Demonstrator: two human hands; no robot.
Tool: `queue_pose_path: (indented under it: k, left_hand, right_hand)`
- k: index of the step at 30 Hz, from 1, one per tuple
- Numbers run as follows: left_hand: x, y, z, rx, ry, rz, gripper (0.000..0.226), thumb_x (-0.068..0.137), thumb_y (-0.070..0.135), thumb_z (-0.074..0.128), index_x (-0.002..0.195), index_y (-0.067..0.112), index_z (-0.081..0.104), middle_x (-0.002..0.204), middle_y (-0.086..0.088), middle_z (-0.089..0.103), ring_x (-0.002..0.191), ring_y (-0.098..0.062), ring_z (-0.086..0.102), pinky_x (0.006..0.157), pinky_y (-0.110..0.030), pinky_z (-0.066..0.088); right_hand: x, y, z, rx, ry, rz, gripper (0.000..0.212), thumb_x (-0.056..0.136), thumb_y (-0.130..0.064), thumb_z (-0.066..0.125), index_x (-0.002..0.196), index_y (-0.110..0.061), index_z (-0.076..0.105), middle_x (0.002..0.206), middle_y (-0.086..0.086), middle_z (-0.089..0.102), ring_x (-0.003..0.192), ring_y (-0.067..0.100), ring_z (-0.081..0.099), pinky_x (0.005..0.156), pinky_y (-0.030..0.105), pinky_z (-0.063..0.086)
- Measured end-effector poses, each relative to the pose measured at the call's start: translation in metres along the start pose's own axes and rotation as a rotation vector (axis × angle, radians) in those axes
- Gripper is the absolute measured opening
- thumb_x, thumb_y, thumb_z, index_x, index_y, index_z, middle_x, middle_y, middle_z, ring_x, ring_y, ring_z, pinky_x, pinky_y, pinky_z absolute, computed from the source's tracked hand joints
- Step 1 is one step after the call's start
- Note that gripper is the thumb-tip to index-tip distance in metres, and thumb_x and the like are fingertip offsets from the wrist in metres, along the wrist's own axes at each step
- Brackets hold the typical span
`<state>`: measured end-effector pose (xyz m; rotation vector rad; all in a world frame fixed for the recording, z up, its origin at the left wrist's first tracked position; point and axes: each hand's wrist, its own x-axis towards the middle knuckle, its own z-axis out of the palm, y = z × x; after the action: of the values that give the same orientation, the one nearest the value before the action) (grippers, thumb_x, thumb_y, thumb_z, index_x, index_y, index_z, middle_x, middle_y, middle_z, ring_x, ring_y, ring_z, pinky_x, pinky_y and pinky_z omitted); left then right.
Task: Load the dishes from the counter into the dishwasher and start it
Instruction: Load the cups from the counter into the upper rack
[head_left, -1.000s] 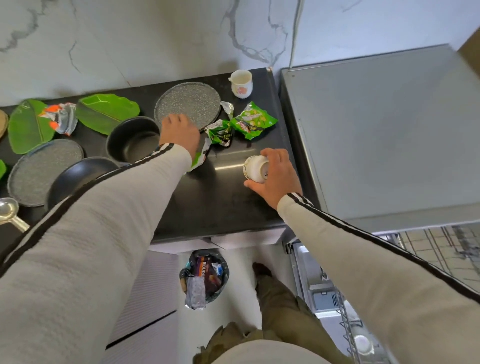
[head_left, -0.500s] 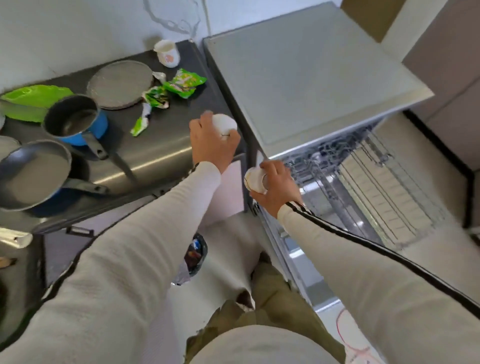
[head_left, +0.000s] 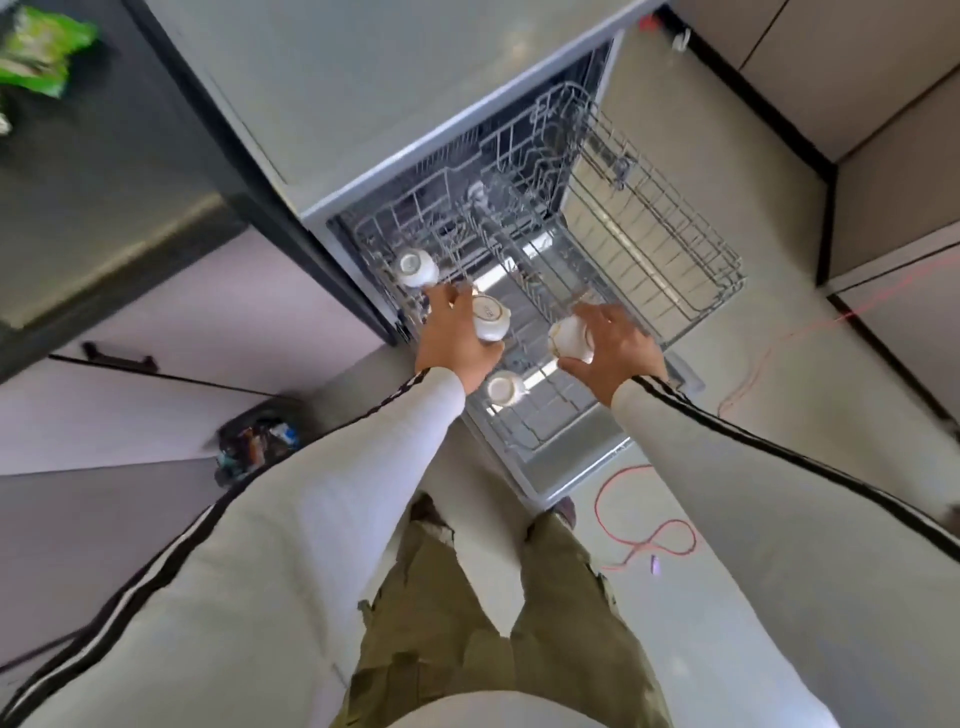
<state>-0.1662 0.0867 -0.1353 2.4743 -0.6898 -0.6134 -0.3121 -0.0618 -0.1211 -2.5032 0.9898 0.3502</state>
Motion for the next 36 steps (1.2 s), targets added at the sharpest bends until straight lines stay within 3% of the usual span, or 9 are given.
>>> queue_pose_path:
  k: [4,9,15,22,27,36]
  left_hand:
    - [0.011,0.013,0.06,0.033,0.027,-0.04,0.073,0.073,0.024,0.083,0.136,0.016,0.047,0.139,-0.006,0.034,0.117,-0.03,0.054,0.102,-0.038,0.049]
    - [0.03,0.018,0.107,0.086,0.053,-0.036,0.071,0.073,0.015,0.082,0.134,0.011,0.046,0.135,-0.009,0.036,0.123,-0.029,0.046,0.103,-0.037,0.047]
    - [0.059,0.013,0.133,0.361,0.062,0.02,0.075,0.075,0.034,0.079,0.138,0.015,0.043,0.139,-0.008,0.039,0.13,-0.028,0.04,0.102,-0.041,0.04]
    - [0.095,0.002,0.148,0.288,-0.013,0.12,0.072,0.074,0.023,0.082,0.134,0.012,0.044,0.14,-0.009,0.038,0.129,-0.029,0.035,0.106,-0.039,0.037]
    - [0.11,-0.007,0.164,0.342,-0.088,0.151,0.078,0.074,0.023,0.082,0.138,0.012,0.04,0.139,-0.008,0.042,0.13,-0.028,0.036,0.102,-0.038,0.038]
    - [0.121,-0.01,0.19,0.415,-0.123,0.136,0.074,0.075,0.015,0.08,0.137,0.009,0.04,0.14,-0.013,0.041,0.132,-0.032,0.036,0.106,-0.042,0.039]
  right_hand:
    - [0.024,0.053,0.021,0.029,-0.089,-0.003,0.065,0.087,-0.031,0.071,0.142,-0.037,0.037,0.151,-0.002,0.03,0.128,0.034,0.043,0.095,0.047,0.048]
    - [0.055,0.063,0.067,0.036,-0.204,-0.062,0.073,0.083,-0.014,0.07,0.142,-0.037,0.033,0.153,-0.004,0.024,0.134,0.033,0.034,0.094,0.053,0.052]
    - [0.076,0.067,0.122,-0.111,-0.282,-0.062,0.085,0.081,-0.001,0.063,0.148,-0.034,0.022,0.159,0.002,0.011,0.142,0.043,0.02,0.095,0.056,0.051]
    - [0.092,0.074,0.14,-0.303,-0.235,-0.131,0.065,0.086,-0.016,0.063,0.144,-0.024,0.033,0.146,0.011,0.035,0.119,0.039,0.048,0.089,0.048,0.053]
    - [0.105,0.071,0.151,-0.392,-0.149,-0.218,0.057,0.086,-0.02,0.059,0.139,-0.02,0.041,0.134,0.008,0.051,0.121,0.033,0.044,0.098,0.044,0.042]
    - [0.104,0.079,0.162,-0.33,-0.102,-0.211,0.061,0.084,-0.02,0.065,0.141,-0.023,0.041,0.146,0.005,0.034,0.12,0.035,0.046,0.097,0.047,0.048]
